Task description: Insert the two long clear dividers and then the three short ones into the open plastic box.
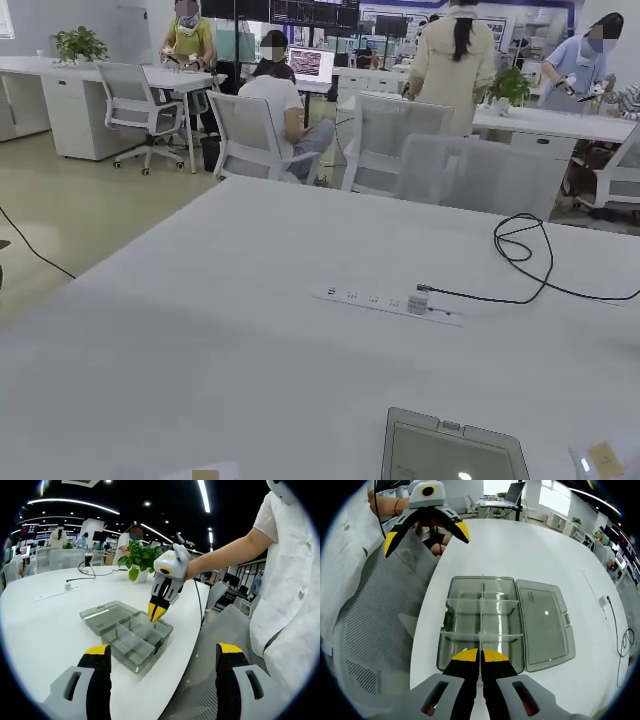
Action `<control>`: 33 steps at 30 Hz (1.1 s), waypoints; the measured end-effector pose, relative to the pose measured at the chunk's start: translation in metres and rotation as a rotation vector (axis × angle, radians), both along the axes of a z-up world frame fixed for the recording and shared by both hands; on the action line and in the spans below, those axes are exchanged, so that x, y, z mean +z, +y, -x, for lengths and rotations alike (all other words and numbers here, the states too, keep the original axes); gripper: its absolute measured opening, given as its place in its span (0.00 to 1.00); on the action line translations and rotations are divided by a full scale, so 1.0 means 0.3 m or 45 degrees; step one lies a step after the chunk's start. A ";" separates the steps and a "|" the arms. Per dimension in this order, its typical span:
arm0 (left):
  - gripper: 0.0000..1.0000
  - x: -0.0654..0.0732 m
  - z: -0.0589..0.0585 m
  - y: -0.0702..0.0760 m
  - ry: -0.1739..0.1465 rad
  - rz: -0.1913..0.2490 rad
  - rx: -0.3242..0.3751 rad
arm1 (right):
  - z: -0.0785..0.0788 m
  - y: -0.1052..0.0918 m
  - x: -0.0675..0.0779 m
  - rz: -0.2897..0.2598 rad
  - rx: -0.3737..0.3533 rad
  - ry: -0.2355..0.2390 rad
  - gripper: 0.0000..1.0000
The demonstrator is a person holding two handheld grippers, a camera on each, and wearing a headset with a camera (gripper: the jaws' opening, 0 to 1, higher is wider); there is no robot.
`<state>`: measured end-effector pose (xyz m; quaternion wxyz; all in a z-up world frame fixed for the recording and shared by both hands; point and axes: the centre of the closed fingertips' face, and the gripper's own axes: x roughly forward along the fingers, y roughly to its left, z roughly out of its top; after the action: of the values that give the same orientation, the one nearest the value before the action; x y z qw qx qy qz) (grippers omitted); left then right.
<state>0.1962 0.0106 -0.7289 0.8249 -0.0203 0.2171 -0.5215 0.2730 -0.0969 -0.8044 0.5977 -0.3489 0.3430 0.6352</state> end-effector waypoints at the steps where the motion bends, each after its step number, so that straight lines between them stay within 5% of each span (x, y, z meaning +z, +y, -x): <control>1: 0.89 0.001 -0.001 0.000 -0.004 0.001 0.001 | 0.000 0.001 -0.004 0.004 0.000 0.000 0.03; 25: 0.90 -0.006 -0.004 0.005 0.004 -0.008 0.000 | 0.005 -0.006 -0.047 0.072 0.039 -0.025 0.05; 33: 0.92 0.000 -0.012 0.015 0.002 -0.005 0.011 | -0.003 -0.023 0.012 -0.001 -0.058 -0.026 0.14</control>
<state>0.1999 0.0150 -0.7290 0.8270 -0.0199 0.2185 -0.5176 0.2738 -0.1037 -0.8007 0.6155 -0.3472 0.3444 0.6180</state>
